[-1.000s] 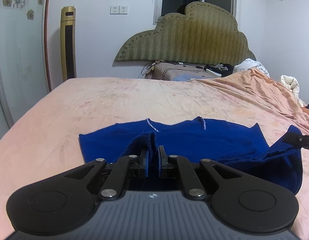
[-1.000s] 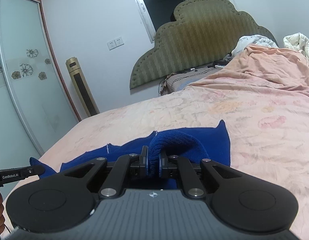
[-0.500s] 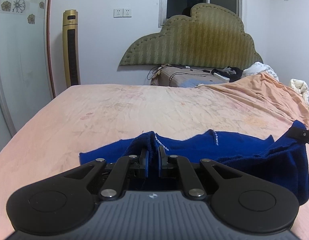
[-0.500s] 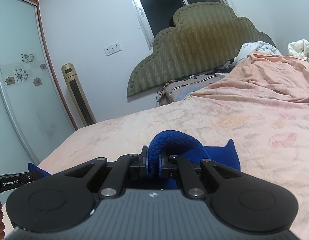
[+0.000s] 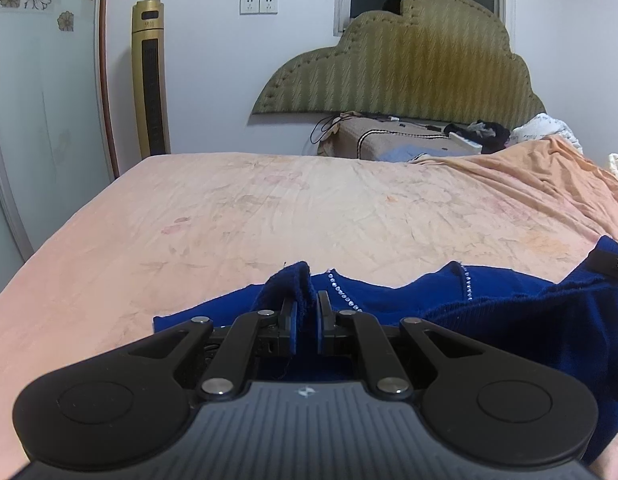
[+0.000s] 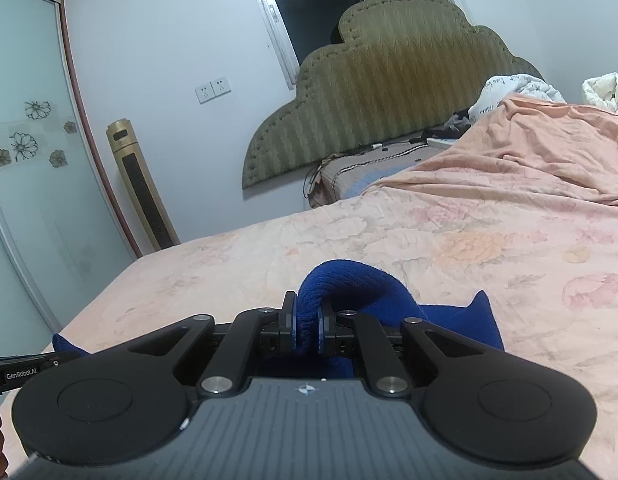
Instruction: Fold small clothes
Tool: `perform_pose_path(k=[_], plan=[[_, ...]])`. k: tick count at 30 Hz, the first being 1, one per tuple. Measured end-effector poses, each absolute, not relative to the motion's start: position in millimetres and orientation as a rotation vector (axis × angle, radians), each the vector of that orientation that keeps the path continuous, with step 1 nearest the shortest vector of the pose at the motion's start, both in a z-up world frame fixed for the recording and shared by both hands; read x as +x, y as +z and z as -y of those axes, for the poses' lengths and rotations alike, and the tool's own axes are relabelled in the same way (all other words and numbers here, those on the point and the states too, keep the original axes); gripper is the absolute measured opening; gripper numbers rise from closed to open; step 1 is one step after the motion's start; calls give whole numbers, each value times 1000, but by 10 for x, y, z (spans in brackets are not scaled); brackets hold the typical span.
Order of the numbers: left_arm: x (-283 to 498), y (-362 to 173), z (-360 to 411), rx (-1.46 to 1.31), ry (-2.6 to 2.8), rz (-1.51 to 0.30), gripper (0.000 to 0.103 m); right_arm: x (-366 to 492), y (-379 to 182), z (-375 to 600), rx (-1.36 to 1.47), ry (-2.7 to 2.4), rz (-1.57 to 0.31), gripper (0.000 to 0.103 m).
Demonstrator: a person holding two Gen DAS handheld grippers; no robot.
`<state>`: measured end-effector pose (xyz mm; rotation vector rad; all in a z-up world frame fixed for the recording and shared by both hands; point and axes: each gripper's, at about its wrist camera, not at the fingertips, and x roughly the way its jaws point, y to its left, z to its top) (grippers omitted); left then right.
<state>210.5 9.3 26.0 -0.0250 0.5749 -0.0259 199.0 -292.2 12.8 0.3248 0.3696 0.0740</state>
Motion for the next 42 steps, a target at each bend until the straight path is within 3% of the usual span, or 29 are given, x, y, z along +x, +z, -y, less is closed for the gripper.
perform_pose_path(k=[21, 22, 23, 25, 27, 29, 31, 36, 38, 42], plan=[[2855, -90, -44, 8, -12, -646, 8, 2728, -239, 2917, 329, 10, -484, 13], [2899, -122, -37, 13, -20, -658, 9, 2772, -259, 2907, 326, 10, -494, 14], [2942, -154, -33, 16, -22, -672, 9, 2819, -282, 2908, 333, 13, -504, 25], [3018, -203, -55, 3, -18, -697, 10, 2892, -322, 2941, 366, 14, -519, 33], [3088, -238, -122, -42, -10, -732, 21, 2893, -328, 2992, 388, -9, -514, 52], [3104, -240, -207, -81, 7, -741, 52, 2822, -292, 3036, 381, -52, -488, 53], [3073, -207, -305, -105, 35, -720, 67, 2749, -256, 3083, 381, -70, -484, 53], [2827, -75, -477, -119, 42, -716, 67, 2496, -231, 2997, 306, 46, -537, 57], [2646, -56, -522, -110, 32, -720, 67, 2400, -284, 2852, 219, 122, -589, 65], [2174, -90, -562, -52, -3, -719, 67, 2258, -462, 2596, -17, 124, -653, 68]])
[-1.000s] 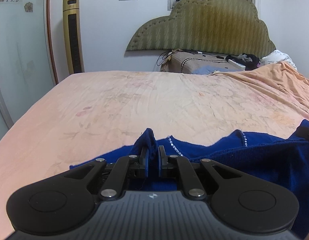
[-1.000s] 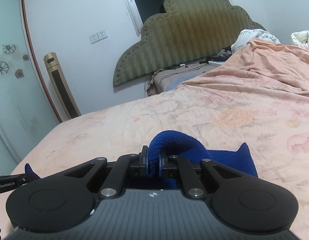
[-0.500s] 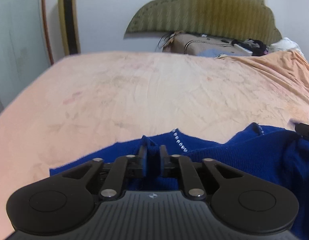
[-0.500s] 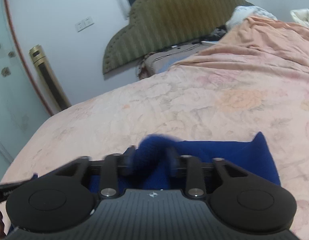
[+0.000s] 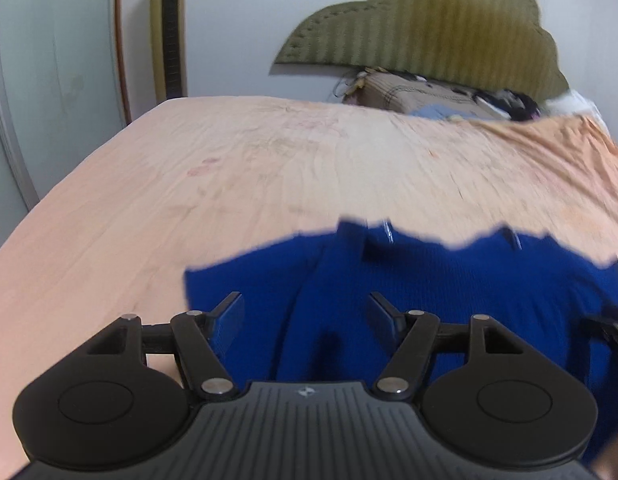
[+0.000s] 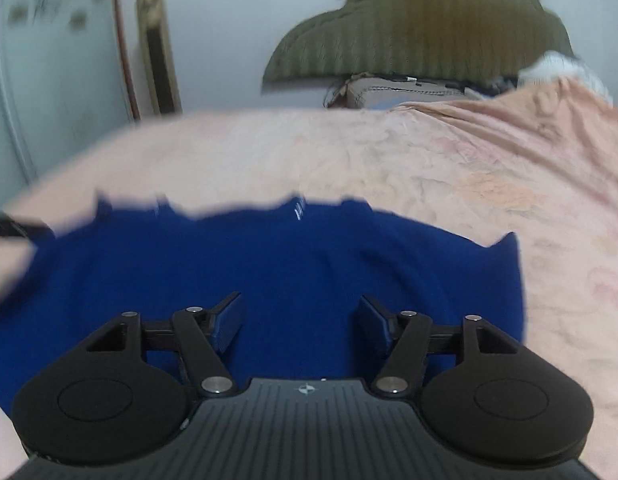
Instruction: Fold small clothes
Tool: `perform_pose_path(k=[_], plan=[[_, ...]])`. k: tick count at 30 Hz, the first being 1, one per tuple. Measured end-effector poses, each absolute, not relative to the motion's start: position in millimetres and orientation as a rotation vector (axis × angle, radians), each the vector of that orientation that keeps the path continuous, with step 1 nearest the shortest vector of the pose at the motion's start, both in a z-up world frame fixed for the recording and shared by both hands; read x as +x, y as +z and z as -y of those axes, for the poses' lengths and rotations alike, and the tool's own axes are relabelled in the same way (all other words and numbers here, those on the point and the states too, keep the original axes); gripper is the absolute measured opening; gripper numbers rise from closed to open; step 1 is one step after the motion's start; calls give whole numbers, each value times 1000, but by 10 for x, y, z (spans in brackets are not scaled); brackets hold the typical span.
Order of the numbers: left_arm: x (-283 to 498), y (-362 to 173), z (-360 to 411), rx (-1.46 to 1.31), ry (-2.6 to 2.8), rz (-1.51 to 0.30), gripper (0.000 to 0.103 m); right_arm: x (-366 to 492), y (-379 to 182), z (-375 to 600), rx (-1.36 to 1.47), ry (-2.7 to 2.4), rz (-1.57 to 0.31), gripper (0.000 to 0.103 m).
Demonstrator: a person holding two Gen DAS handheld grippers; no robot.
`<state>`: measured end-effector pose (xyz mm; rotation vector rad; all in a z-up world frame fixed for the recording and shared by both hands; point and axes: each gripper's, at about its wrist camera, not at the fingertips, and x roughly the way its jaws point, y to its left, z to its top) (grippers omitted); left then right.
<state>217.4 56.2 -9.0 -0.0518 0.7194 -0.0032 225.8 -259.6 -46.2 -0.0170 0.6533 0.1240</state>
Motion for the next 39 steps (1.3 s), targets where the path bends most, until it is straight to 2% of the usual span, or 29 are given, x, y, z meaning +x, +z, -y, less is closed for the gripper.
perform_pose_path(k=[3, 7, 11, 16, 17, 23, 33, 39], plan=[[1817, -147, -582, -18, -35, -715, 67, 2177, -431, 2573, -39, 28, -652, 71], [1387, -253, -621, 39, -79, -713, 69, 1846, -242, 2312, -65, 156, -566, 74], [1197, -405, -670, 73, -91, -744, 69, 1571, -314, 1875, -251, 320, -551, 85], [1102, -532, -820, 110, -49, -776, 71, 1553, -622, 1717, -455, 235, -629, 86], [1070, -533, -849, 117, -51, -777, 71, 1540, -625, 1754, -451, 219, -624, 89], [1032, -379, -865, 141, -60, -738, 70, 1371, -421, 1685, -417, 212, -558, 88], [1745, 0, -663, 89, -98, -643, 70, 1227, -441, 1225, -399, 373, -537, 87], [2561, -253, -431, 147, -49, -708, 71, 1204, -404, 1253, -350, 374, -558, 88]])
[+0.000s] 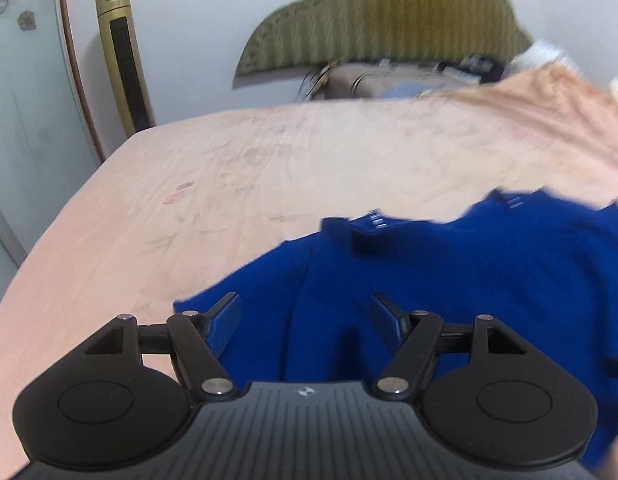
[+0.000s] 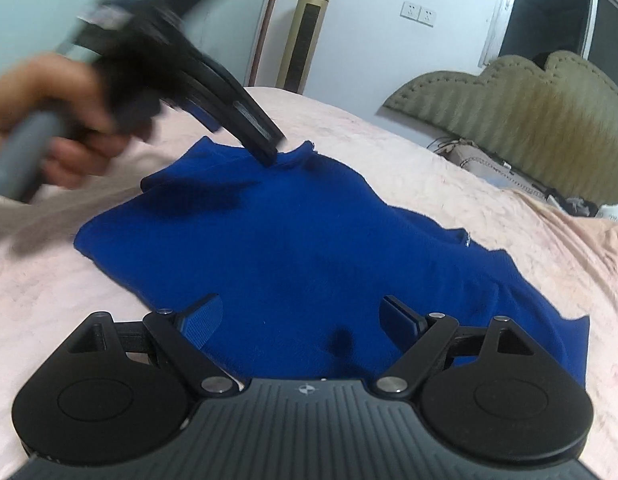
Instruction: Fold small clothes
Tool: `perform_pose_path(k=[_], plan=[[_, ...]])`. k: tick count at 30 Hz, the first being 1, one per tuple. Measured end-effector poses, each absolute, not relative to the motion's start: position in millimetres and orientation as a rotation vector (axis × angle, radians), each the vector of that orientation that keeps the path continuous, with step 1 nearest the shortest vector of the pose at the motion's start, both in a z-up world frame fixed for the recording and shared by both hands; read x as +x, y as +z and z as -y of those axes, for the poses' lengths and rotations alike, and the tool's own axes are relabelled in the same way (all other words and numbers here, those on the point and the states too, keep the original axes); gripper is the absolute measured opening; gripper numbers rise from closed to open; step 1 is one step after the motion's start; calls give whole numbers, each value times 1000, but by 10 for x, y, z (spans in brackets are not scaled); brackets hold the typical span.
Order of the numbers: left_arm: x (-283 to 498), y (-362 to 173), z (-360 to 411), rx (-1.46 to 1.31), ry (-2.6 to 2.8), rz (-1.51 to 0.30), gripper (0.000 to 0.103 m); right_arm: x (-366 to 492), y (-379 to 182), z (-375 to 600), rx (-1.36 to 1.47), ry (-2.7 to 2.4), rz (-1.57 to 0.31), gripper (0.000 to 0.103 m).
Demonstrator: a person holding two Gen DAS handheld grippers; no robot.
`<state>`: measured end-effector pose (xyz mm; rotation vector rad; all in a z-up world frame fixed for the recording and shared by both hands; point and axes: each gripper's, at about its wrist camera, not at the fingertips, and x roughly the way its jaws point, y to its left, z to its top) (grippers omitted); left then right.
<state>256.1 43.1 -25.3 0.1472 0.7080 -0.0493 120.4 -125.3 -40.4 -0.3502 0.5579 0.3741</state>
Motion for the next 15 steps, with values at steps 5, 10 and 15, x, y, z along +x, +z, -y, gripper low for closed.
perform_pose_path(k=[5, 10, 15], plan=[[2805, -446, -537, 164, 136, -758, 71, 1325, -343, 1514, -289, 355, -547, 88], [2575, -327, -596, 125, 114, -715, 71, 2022, -304, 2198, -95, 294, -567, 91], [2580, -449, -432, 248, 116, -720, 71, 2757, -552, 2828, 69, 1, -750, 74]])
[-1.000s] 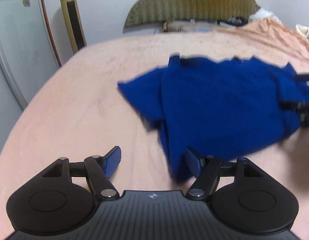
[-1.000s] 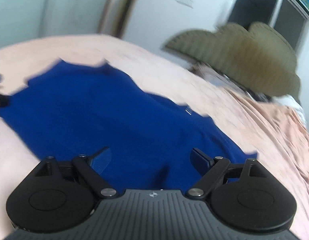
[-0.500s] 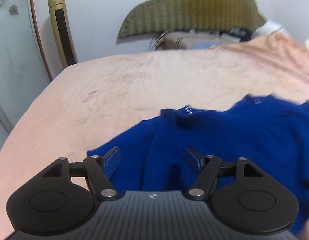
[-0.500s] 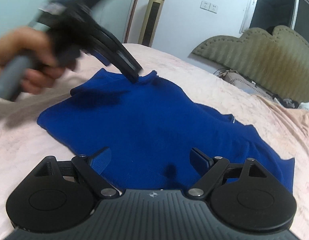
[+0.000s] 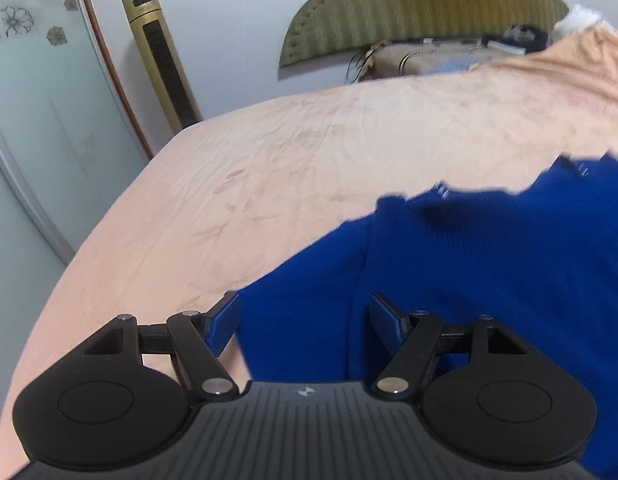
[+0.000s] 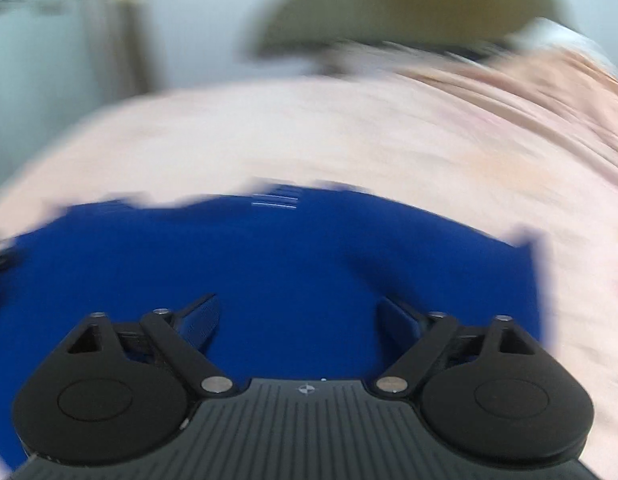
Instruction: Fold small clothes
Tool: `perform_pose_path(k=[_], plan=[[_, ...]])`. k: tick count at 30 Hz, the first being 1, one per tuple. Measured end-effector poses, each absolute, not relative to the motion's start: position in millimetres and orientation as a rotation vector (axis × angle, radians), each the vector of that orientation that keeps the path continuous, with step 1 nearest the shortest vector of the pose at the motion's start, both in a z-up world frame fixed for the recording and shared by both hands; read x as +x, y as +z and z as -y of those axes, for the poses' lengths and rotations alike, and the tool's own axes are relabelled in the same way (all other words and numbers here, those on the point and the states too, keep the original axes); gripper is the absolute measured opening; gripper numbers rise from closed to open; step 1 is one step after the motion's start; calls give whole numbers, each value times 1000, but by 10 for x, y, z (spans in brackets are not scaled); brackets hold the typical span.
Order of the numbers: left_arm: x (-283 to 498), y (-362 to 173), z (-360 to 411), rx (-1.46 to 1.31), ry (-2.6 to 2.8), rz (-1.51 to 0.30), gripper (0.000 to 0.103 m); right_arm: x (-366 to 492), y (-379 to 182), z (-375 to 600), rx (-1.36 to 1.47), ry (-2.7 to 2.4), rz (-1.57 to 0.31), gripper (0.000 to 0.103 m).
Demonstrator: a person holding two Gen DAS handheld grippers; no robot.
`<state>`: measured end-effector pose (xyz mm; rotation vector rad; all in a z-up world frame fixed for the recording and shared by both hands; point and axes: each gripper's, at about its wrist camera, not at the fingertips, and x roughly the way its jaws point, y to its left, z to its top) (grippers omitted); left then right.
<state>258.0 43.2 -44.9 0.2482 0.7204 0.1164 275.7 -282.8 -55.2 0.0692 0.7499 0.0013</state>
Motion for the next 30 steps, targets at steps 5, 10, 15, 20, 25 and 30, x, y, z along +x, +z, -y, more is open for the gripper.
perform_pose_path(k=[5, 10, 15, 20, 25, 30], plan=[[2575, -450, -570, 145, 116, -741, 71, 2185, -279, 2321, -42, 117, -591, 90], [2494, -417, -569, 130, 100, -747, 71, 1648, -279, 1612, -237, 254, -518, 90], [2456, -396, -638, 102, 86, -758, 71, 1274, -285, 1198, -323, 337, -490, 90], [2421, -392, -734, 48, 66, -776, 71, 1082, -212, 928, -399, 382, -472, 90], [2342, -376, -916, -32, -5, -792, 71, 957, -232, 809, -422, 433, -504, 90], [2338, -406, -1396, -273, -57, -828, 81, 784, -347, 578, -532, 454, -491, 89]])
